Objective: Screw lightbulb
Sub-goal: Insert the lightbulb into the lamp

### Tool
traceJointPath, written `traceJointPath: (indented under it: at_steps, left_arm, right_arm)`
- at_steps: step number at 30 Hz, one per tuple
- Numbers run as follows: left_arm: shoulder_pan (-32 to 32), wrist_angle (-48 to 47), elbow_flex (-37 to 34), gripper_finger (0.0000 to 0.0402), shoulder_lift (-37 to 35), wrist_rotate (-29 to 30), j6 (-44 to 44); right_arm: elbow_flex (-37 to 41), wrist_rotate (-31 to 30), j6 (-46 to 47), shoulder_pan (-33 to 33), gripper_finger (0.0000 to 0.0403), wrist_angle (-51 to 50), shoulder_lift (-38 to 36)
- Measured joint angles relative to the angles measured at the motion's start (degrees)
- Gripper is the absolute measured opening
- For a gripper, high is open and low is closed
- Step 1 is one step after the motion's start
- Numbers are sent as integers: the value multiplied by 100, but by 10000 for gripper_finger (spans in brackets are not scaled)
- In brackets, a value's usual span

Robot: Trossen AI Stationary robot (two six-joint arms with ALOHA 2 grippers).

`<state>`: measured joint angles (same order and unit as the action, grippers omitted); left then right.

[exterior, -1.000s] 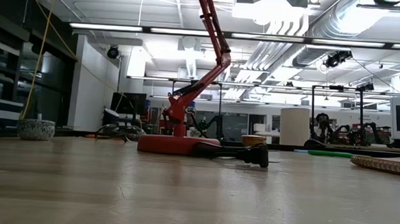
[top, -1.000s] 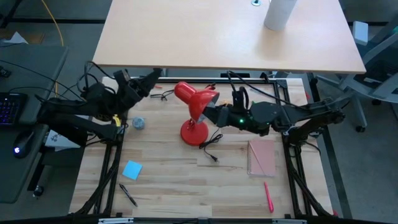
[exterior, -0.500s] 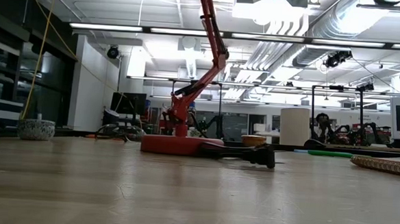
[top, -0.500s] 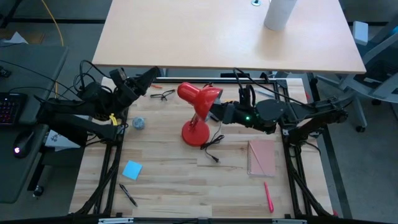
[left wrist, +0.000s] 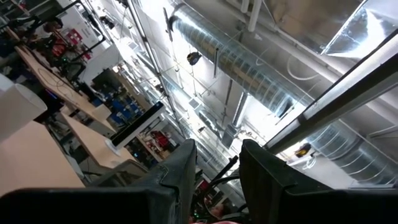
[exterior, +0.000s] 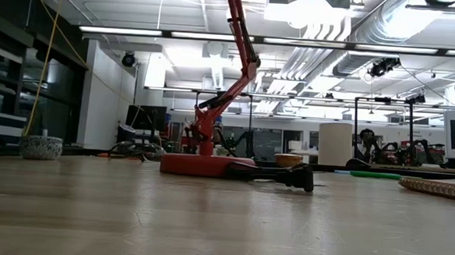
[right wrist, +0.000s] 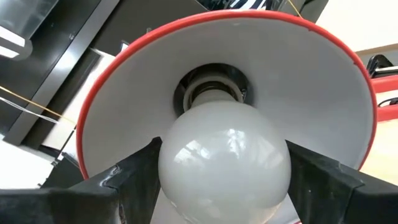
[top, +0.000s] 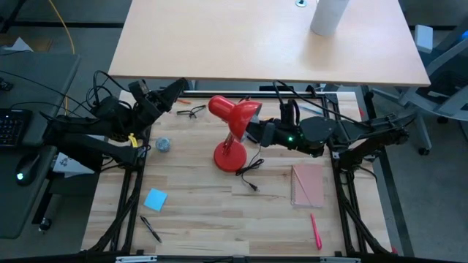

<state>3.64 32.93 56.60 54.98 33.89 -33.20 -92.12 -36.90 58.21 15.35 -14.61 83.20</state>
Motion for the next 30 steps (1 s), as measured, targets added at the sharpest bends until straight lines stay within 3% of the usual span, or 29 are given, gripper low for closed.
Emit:
traceJointPath:
  at_steps: [12, 21, 25, 30]
  left_arm:
    - [1, 0, 0, 106, 0, -35, -63]
    - [2, -13, 0, 106, -116, -73, -61]
    - [2, -1, 0, 106, -203, -181, -60]
    - [2, -9, 0, 106, -289, -186, 55]
  right_arm:
    - [0, 63, -217, 0, 295, 9, 4]
    - [0, 265, -206, -31, 389, -310, -5]
    - [0, 55, 45, -85, 391, -394, -40]
    - [4, 523, -181, -127, 390, -172, -35]
